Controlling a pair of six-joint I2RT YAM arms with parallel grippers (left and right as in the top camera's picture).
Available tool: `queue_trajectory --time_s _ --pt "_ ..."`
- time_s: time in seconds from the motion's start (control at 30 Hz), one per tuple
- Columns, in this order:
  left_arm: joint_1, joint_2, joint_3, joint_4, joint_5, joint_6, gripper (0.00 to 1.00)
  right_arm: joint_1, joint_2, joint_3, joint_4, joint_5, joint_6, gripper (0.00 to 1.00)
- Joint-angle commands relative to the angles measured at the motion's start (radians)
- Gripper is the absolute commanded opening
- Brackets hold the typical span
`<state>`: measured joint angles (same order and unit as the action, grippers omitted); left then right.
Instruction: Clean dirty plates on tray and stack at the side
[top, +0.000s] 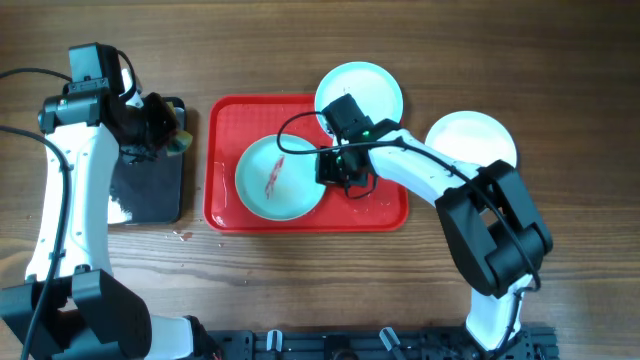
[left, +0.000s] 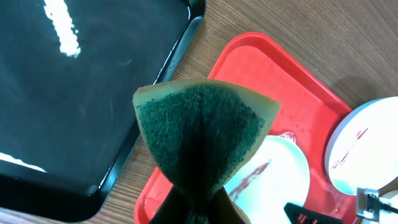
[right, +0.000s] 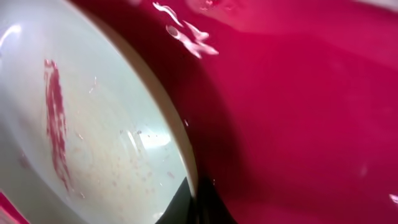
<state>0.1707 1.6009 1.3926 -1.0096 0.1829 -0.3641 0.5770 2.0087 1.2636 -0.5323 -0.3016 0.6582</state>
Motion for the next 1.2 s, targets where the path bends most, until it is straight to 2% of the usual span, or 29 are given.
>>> queue_trajectory --time_s 0.0,0.17,0.33,0.5,0.63,0.9,1.0,1.07,1.17 --pt "-0.01 -0.001 0.014 0.002 -0.002 -0.01 0.04 0.032 0.03 -0.012 0.079 -0.008 0.04 0.04" --pt "-0.061 -0.001 -0.036 0.016 -0.002 -0.009 0.04 0.038 0.03 -0.012 0.104 0.045 0.008 0.04" --pt "-0.176 0.003 -0.196 0.149 -0.001 -0.009 0.04 0.038 0.03 -0.012 0.128 0.062 -0.006 0.05" --pt "-0.311 0.006 -0.307 0.301 -0.002 0.126 0.04 0.038 0.03 -0.012 0.127 0.062 -0.008 0.04" --pt "-0.397 0.032 -0.366 0.428 -0.022 0.148 0.04 0.038 0.03 -0.012 0.119 0.062 -0.008 0.04" --pt "-0.422 0.17 -0.373 0.449 -0.161 0.15 0.04 0.038 0.03 -0.012 0.116 0.062 -0.023 0.04" --pt "-0.422 0.173 -0.373 0.437 -0.161 0.153 0.04 0.038 0.03 -0.012 0.117 0.062 -0.023 0.04" --pt "-0.422 0.173 -0.373 0.408 -0.101 0.188 0.04 0.038 0.03 -0.012 0.117 0.062 -0.024 0.04" --pt "-0.422 0.173 -0.373 0.36 0.112 0.204 0.04 0.038 0.03 -0.012 0.117 0.062 -0.024 0.04"
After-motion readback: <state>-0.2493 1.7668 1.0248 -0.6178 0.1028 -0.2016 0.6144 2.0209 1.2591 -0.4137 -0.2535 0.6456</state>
